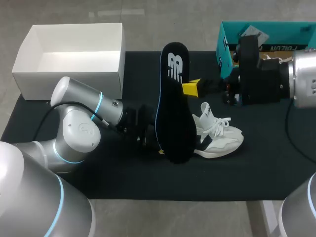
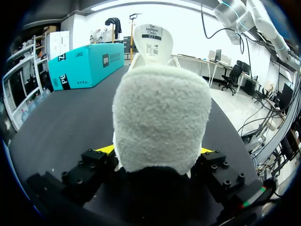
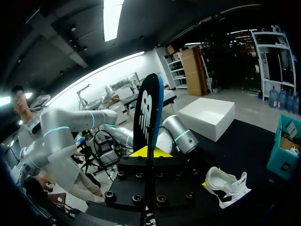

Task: Take the shoe out of the shoebox, open the shoe tongue, remove and reinsert the insole, then place the shoe into the shoebox

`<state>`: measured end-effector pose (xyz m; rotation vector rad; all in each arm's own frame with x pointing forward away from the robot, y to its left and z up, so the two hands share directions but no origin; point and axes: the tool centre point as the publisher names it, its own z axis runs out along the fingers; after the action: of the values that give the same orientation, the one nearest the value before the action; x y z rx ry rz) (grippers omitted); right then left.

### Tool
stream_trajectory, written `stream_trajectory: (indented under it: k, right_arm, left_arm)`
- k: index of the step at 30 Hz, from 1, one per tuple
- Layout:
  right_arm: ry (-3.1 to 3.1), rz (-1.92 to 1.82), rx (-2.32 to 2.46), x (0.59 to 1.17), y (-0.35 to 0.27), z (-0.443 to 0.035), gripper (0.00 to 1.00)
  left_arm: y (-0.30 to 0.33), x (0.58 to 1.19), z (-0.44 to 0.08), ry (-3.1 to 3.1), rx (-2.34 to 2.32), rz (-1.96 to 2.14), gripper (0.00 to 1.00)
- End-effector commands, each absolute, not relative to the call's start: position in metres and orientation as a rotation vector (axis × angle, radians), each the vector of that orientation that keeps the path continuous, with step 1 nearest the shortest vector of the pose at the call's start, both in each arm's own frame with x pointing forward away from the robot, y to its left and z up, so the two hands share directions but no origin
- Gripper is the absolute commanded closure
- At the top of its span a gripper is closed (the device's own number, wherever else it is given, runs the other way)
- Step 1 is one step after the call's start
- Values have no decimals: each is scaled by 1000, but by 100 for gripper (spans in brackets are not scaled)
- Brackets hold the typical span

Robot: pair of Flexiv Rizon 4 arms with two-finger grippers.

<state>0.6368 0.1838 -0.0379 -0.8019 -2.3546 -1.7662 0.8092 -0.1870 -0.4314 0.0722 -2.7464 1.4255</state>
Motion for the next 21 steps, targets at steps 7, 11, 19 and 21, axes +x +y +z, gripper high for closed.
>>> stream_trajectory:
  k: [7,11,19,21]
  right_arm:
    - [-2363,-1738,-789,629,147,-44,100]
    - [-2351,-1737,-820,630,141,-45,100]
    - [-2377,-1703,-869,631,143,-42,100]
    - [-2377,-1703,-869,631,143,-42,100]
  left_arm:
    - [-187,809,-432,-2747,72,1425,100]
    - [-187,809,-432,-2747,72,1425,100]
    - [-187,809,-432,-2747,72,1425,100]
    - [-187,809,-432,-2747,72,1425,100]
